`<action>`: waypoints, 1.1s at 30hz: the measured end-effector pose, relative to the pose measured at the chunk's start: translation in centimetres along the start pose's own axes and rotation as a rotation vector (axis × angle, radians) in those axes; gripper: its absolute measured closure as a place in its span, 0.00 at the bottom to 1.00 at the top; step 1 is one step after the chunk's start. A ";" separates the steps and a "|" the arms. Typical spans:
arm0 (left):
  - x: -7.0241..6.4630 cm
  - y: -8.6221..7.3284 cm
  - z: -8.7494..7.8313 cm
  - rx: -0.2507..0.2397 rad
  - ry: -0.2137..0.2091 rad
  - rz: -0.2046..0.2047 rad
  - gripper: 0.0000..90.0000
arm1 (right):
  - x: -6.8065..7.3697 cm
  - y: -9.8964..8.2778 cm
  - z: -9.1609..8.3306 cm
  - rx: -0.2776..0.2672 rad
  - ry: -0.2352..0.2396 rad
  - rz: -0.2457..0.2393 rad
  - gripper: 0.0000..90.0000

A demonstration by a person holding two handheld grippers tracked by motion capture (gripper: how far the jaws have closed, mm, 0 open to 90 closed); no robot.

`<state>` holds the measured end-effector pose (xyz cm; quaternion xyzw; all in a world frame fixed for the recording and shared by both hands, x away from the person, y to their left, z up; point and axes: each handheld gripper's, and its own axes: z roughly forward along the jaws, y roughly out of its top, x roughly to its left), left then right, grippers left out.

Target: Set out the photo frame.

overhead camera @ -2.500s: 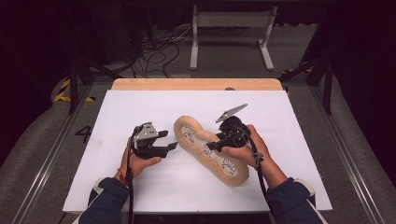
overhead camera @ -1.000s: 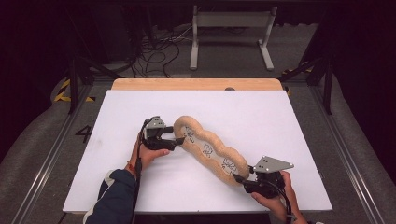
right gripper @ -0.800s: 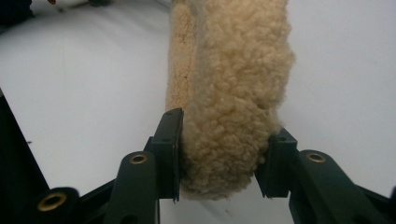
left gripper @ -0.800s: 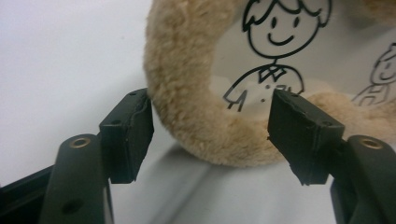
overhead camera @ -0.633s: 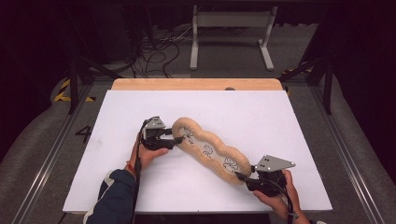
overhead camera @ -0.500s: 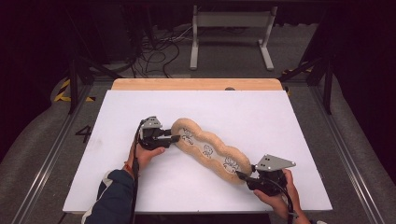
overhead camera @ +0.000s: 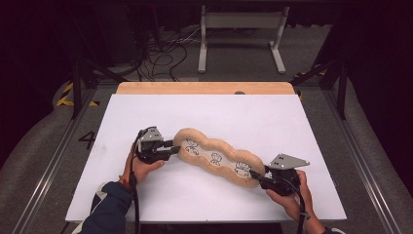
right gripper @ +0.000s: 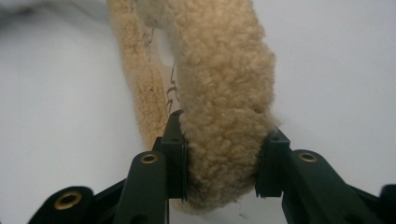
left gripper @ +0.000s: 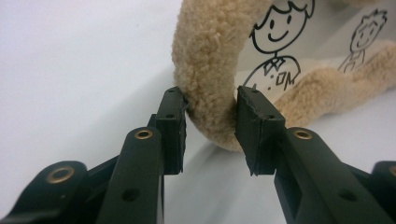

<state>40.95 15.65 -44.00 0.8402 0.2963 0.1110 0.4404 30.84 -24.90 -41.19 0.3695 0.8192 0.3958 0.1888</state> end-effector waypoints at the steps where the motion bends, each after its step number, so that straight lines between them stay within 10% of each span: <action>1: -0.2 -0.2 -0.2 0.005 -0.003 -0.009 0.71 | -0.2 0.1 0.1 -0.002 -0.005 0.001 0.71; 33: -3.3 -3.1 -3.1 -0.024 -0.001 0.028 0.77 | -2.7 1.6 2.2 -0.028 -0.051 -0.005 0.56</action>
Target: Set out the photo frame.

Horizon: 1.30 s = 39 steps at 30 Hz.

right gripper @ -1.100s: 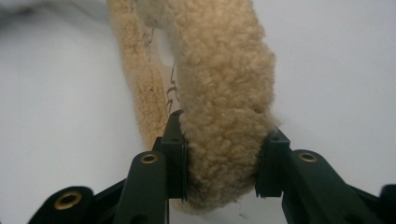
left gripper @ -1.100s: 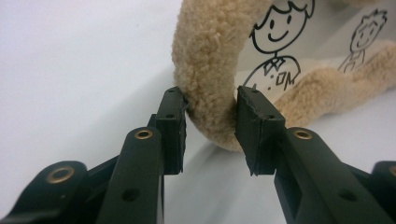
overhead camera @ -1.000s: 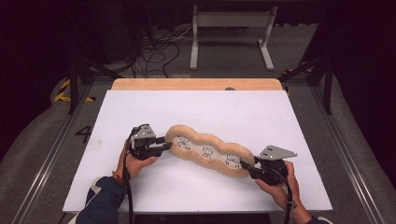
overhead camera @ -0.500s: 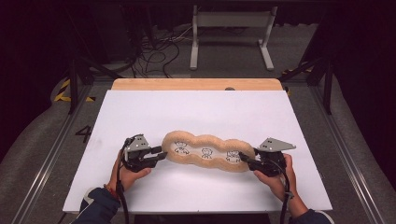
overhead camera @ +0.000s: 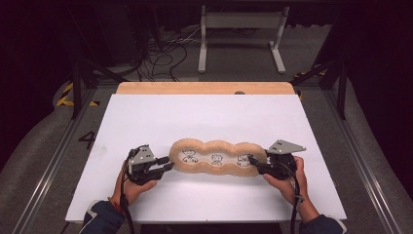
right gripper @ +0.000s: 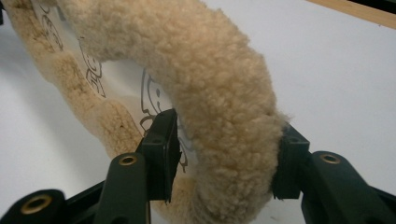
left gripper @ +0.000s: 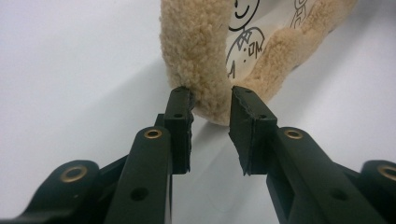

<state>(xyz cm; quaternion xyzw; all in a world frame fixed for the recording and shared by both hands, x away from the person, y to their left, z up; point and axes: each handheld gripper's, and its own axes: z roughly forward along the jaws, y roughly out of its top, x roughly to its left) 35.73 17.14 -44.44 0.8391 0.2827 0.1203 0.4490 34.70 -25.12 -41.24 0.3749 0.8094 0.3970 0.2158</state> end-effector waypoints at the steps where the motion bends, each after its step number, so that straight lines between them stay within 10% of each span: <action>1: 0.0 0.0 0.0 -0.002 -0.001 -0.002 0.77 | 0.1 0.0 0.0 0.009 -0.011 -0.004 0.55; 13: 0.4 -0.1 0.4 -0.031 0.002 -0.009 0.75 | -0.9 -2.0 -2.0 0.004 0.016 0.073 0.69; 33: 0.1 -0.1 0.3 -0.022 0.010 -0.003 0.78 | -0.8 -1.8 -1.5 -0.015 -0.031 0.052 0.72; 39: 0.1 0.0 0.0 -0.021 0.023 0.002 0.79 | -0.3 -1.5 -2.0 0.003 -0.065 -0.020 0.66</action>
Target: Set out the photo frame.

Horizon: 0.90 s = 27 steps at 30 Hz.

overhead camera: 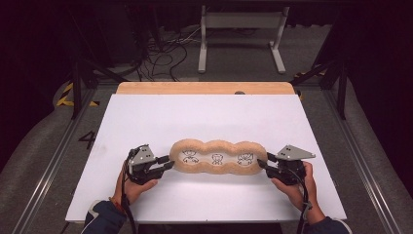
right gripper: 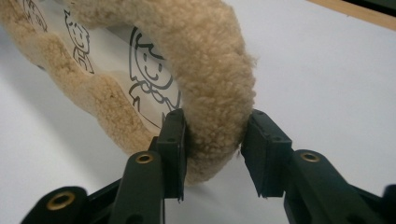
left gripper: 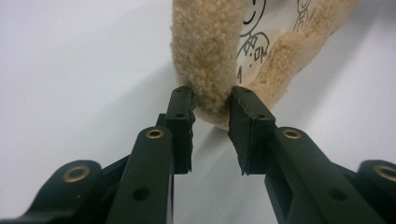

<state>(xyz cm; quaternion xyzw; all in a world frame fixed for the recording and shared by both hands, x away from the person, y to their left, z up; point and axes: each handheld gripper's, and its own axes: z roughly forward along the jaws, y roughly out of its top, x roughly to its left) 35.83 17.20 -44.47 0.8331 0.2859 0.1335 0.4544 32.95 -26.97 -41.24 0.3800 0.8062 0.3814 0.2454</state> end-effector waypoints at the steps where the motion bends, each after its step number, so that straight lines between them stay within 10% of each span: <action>1: 0.0 0.0 -0.1 -0.005 0.003 -0.007 0.78 | 0.0 0.0 0.0 0.001 -0.001 -0.001 0.65; 27: -0.2 -0.4 -1.5 0.016 0.085 0.044 0.56 | 0.0 -0.5 -0.6 0.014 -0.006 -0.032 0.29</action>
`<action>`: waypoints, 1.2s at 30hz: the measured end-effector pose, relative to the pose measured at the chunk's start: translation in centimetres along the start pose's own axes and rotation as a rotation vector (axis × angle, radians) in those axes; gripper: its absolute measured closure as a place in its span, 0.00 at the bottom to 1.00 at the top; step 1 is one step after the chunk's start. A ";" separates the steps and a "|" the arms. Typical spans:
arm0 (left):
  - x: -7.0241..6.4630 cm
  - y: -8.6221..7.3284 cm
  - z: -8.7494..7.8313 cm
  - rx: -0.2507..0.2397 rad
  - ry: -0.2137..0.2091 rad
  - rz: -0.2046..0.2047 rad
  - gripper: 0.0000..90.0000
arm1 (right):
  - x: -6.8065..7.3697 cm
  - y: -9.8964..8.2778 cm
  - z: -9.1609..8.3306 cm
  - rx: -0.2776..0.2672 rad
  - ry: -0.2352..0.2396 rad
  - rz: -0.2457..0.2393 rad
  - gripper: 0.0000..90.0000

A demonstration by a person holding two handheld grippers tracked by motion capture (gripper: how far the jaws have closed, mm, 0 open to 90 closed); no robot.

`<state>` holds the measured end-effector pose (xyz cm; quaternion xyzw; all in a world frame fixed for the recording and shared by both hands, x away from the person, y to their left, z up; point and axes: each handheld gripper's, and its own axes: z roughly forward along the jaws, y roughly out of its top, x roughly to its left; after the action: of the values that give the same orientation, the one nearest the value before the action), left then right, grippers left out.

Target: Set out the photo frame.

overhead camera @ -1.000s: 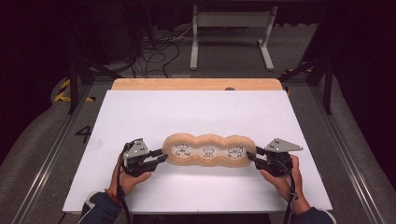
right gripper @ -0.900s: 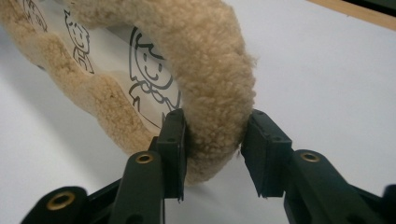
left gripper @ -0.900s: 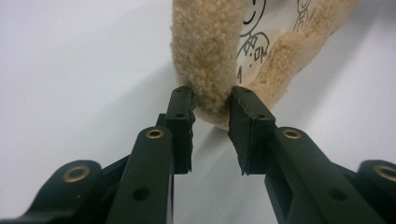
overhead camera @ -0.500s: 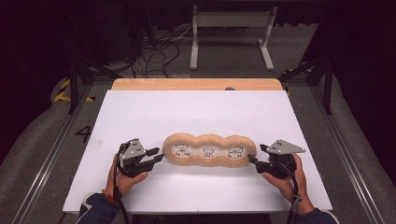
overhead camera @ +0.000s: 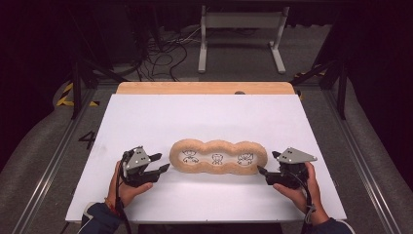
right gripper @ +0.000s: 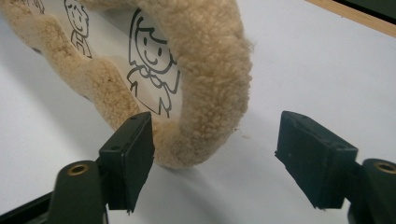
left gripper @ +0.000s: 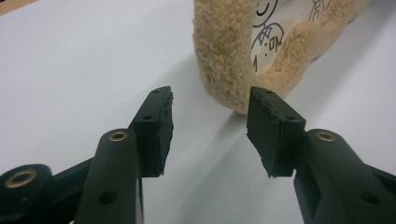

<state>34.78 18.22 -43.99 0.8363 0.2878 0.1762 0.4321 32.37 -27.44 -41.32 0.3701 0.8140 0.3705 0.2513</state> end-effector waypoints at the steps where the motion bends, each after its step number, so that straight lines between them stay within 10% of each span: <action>1: 0.0 0.0 0.0 0.006 0.006 0.002 0.55 | 0.0 0.0 0.0 -0.001 0.006 -0.004 0.28; 36: -0.5 -3.1 -3.2 0.032 0.075 0.039 0.19 | 0.4 -2.1 -2.1 0.004 -0.022 -0.064 0.12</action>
<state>31.65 21.32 -44.79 0.8413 0.2903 0.2112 0.4042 29.81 -28.92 -41.83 0.3484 0.8234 0.3566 0.2713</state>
